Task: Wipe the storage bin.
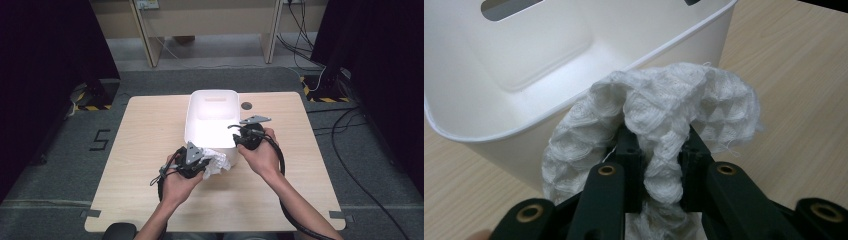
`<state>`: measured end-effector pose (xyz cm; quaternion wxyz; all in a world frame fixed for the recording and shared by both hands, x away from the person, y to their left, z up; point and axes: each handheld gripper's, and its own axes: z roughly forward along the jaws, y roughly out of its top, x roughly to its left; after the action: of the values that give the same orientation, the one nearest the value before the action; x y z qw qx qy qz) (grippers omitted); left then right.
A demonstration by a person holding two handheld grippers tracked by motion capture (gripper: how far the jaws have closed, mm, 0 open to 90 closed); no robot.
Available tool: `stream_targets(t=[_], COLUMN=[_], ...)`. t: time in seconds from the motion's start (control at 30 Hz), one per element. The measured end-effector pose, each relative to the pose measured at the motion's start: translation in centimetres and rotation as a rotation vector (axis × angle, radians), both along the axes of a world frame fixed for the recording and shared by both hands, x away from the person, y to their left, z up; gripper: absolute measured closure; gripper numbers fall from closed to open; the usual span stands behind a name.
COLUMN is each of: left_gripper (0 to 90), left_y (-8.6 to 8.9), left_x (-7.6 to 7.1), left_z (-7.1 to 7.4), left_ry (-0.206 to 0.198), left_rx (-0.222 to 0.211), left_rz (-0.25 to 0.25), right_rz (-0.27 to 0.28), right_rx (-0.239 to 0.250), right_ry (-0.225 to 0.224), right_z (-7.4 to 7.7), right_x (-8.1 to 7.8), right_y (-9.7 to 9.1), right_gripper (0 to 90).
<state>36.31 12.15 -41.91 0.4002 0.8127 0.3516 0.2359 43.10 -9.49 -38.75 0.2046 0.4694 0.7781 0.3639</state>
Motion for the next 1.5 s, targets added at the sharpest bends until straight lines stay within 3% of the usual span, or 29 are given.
stream_targets(t=[0.77, 1.5], left_gripper=[76.3, 76.2], left_y=[-0.4, -1.0], left_x=[0.2, 0.5], left_z=[-0.2, -2.3], left_ry=[0.0, 0.027], left_rx=[0.012, 0.037], left_rz=[-0.013, -0.021], right_rz=[-0.001, 0.001], right_rx=[0.002, 0.002], right_ry=[-0.002, -0.002], right_z=[0.0, 0.0], right_x=[0.0, 0.0], right_y=[0.0, 0.1], right_gripper=[67.5, 67.5])
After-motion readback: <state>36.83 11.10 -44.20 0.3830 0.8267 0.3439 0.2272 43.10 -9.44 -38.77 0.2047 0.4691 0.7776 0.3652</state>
